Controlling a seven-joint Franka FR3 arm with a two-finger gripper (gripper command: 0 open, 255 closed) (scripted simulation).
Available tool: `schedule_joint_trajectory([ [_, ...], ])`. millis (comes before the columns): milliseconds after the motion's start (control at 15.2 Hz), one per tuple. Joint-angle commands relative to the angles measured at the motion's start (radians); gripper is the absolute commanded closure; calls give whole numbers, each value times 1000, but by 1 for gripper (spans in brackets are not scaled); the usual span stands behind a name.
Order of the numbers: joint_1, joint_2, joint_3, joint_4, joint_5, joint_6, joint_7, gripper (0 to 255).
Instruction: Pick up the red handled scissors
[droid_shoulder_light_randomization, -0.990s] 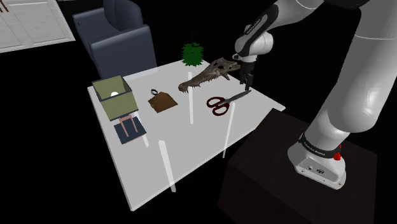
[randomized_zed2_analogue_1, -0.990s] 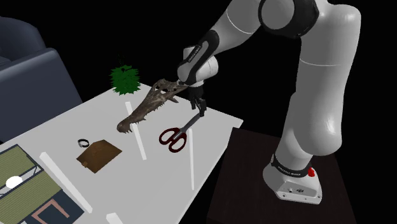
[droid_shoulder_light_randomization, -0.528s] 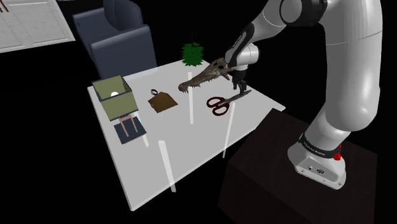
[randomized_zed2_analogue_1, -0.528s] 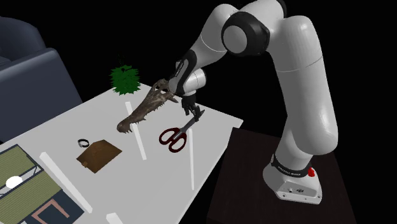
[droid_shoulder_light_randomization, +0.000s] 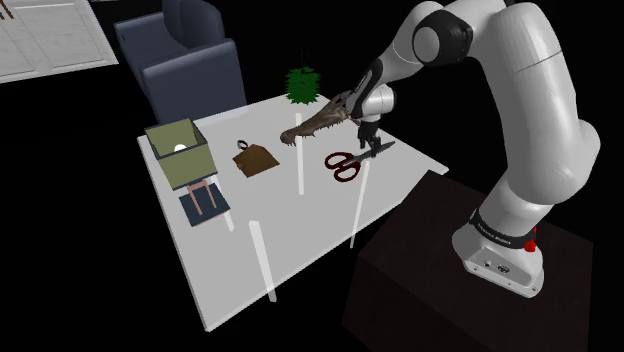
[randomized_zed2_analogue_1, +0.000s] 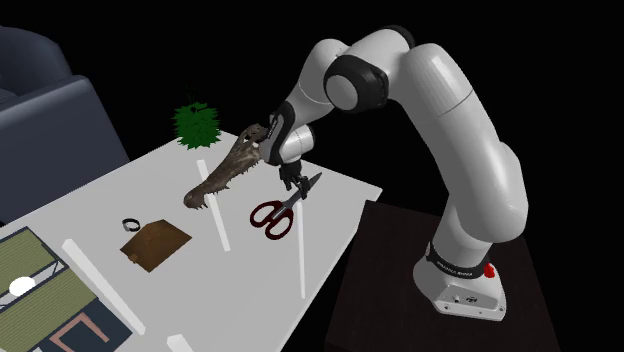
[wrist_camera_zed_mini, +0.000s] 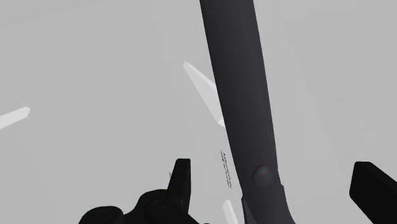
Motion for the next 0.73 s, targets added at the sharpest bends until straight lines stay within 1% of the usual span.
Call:
schedule_joint_trajectory([
  [0,-7,28,9,14,8,14,-4,0],
  [264,-15,59,20,27,17,32,-9,0],
  [330,-15,60,20,28,17,32,-8,255],
  [660,-15,60,20,29,17,32,-8,255],
])
